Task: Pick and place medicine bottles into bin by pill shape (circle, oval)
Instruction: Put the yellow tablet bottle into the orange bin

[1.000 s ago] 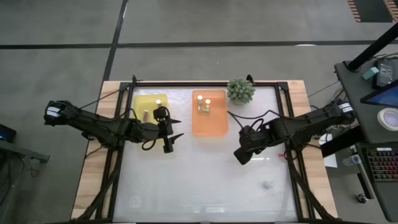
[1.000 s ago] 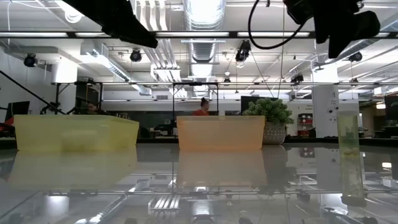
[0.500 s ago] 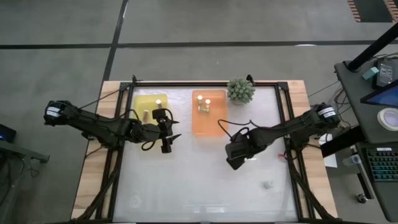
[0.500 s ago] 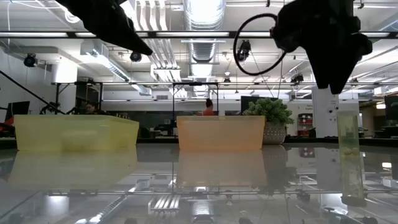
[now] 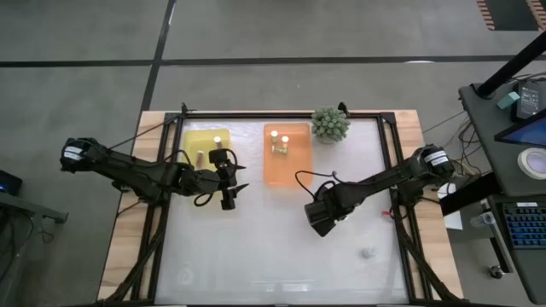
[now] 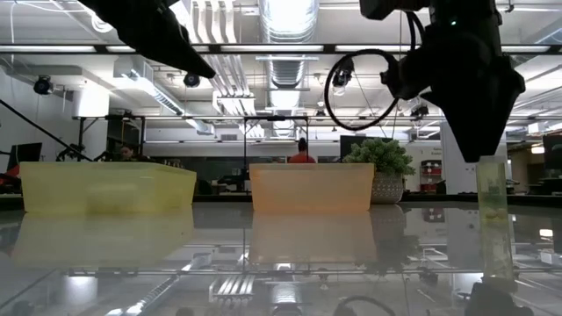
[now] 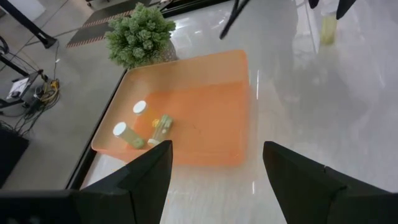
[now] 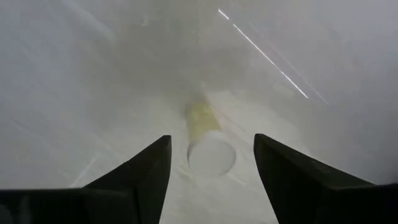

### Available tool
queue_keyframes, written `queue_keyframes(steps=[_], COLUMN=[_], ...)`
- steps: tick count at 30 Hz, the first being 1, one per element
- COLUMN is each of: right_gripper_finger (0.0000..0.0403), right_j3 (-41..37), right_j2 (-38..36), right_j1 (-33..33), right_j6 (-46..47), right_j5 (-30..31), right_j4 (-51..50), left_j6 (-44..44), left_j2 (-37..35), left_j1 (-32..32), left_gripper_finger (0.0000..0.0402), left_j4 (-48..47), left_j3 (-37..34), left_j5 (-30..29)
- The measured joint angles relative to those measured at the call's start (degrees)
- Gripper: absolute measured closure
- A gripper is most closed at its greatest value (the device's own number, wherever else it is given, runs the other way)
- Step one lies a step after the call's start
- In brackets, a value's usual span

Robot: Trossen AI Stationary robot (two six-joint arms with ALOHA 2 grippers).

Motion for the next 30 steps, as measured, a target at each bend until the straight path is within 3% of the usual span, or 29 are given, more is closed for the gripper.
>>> queue_keyframes(steps=[10,23,30], right_gripper_finger=[0.0193,0.0297,0.0287], right_j3=[-0.1,-0.1,-0.1], right_j2=[1.6,1.6,1.2], right_j1=[1.2,1.2,1.2], right_j6=[-0.4,-0.5,-0.6], right_j5=[-1.5,-1.5,-1.8], right_j4=[0.1,0.6,0.4], left_j6=[0.0,0.0,0.9], left_j2=[0.0,0.0,-2.5], left_j1=[0.0,0.0,0.0], left_gripper_finger=[0.0166,0.0166,0.0166], left_j4=[0.0,0.0,1.5], left_j3=[0.0,0.0,-2.7], left_j5=[0.0,0.0,0.0])
